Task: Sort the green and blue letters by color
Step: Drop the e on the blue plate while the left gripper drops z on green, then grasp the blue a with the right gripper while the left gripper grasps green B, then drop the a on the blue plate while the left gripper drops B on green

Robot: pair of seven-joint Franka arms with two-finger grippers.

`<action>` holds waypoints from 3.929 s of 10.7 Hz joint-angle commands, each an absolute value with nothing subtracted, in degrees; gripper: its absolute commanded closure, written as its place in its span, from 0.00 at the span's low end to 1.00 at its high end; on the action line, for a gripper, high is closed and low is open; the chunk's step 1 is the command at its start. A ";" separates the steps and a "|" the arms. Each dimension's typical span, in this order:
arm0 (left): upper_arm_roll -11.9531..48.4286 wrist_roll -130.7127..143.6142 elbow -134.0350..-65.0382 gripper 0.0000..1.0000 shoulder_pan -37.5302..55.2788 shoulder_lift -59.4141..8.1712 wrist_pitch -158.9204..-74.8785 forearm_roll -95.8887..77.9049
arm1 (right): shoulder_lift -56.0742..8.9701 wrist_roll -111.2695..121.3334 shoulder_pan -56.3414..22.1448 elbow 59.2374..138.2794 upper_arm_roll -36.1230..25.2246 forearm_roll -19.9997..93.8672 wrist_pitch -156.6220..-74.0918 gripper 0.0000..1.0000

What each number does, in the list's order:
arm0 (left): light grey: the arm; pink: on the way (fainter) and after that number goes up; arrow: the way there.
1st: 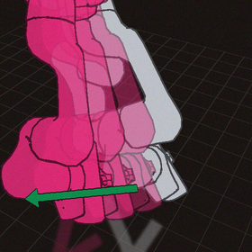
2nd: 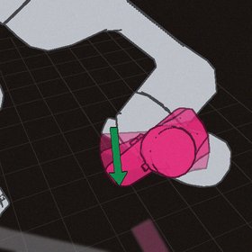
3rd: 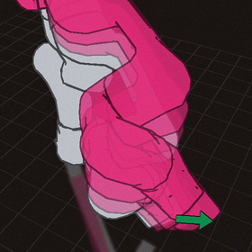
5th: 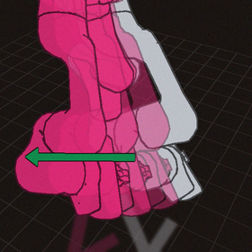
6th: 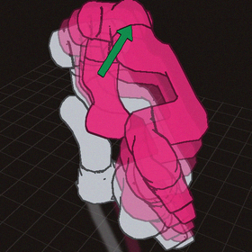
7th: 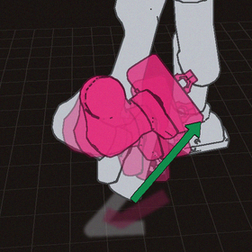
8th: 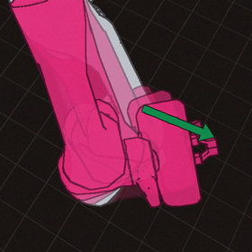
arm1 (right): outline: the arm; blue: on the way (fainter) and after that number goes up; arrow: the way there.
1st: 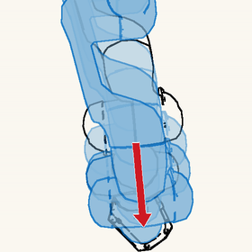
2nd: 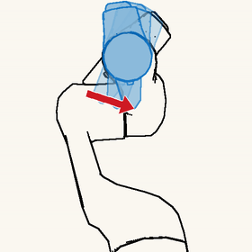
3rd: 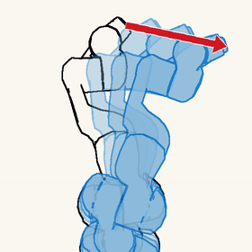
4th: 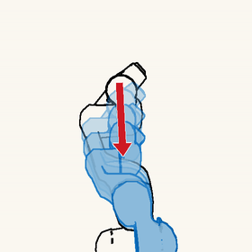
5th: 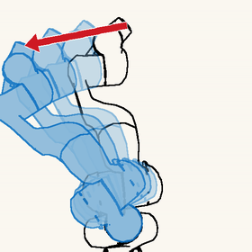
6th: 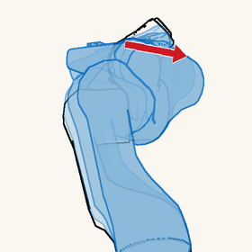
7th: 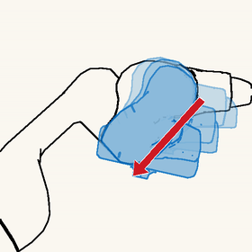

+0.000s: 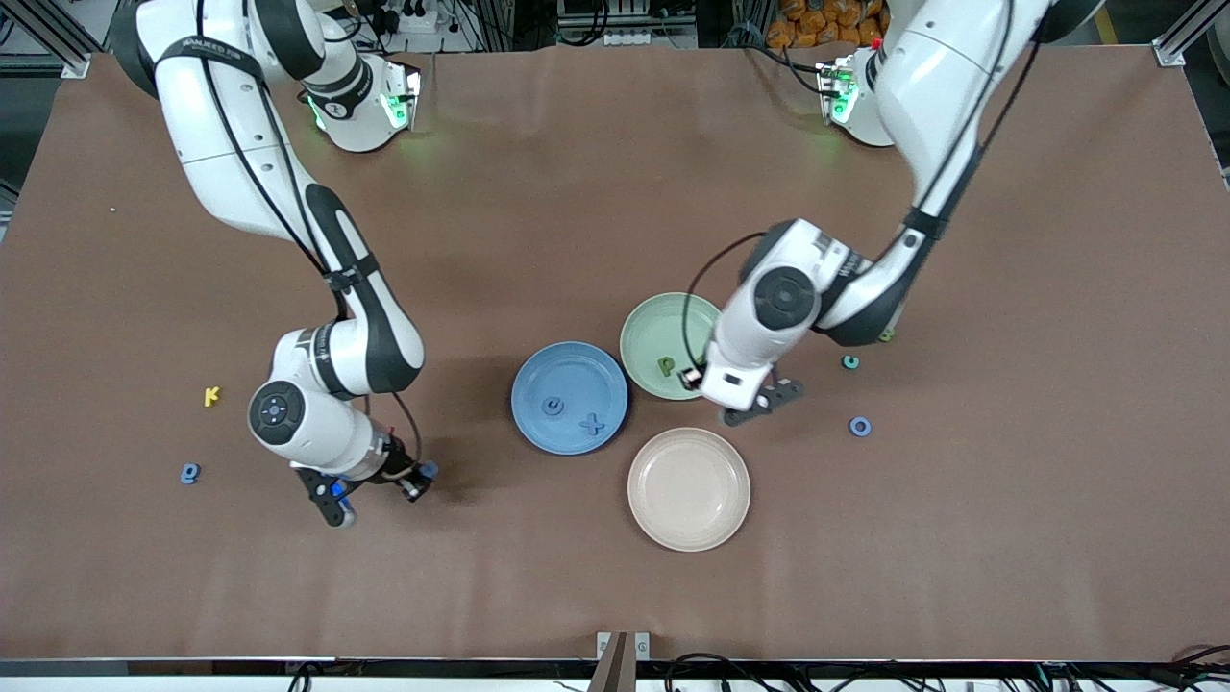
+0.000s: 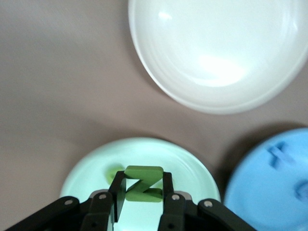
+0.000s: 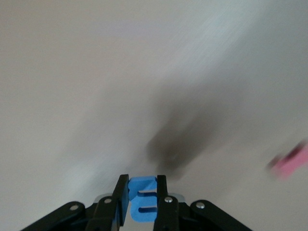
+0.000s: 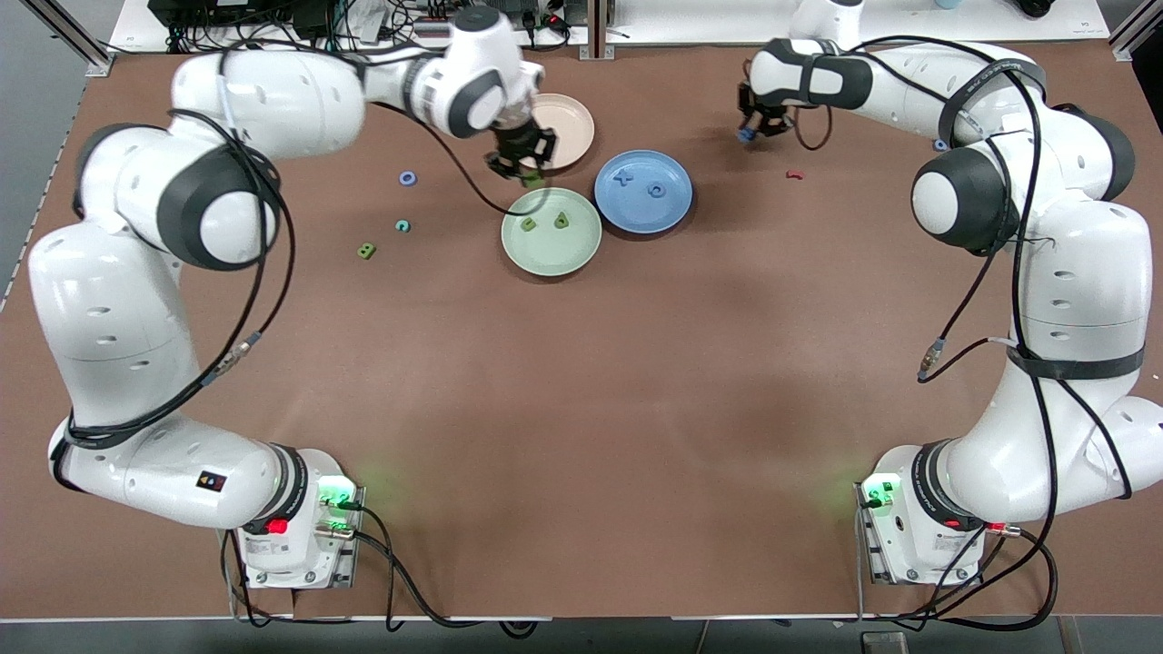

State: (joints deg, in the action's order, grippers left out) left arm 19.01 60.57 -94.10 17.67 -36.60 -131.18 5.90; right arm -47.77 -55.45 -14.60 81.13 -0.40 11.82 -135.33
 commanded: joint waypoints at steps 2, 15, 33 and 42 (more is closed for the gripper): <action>18.02 73.90 -90.97 0.39 26.27 -39.02 -130.52 5.10 | -47.72 -69.48 -17.04 74.90 7.90 16.70 -134.74 1.00; 18.54 34.48 -116.49 0.00 3.27 -21.39 -130.57 14.68 | -47.55 -65.08 -11.37 77.70 4.31 13.19 -126.86 0.00; 18.46 -8.53 -138.52 0.25 -14.06 -19.95 -155.65 14.68 | -46.84 16.97 17.76 82.97 1.32 -2.29 -135.17 0.00; 19.07 -2.92 -137.20 1.00 -13.27 -19.51 -155.13 14.68 | -49.92 16.88 17.93 83.06 1.32 -1.32 -136.41 0.19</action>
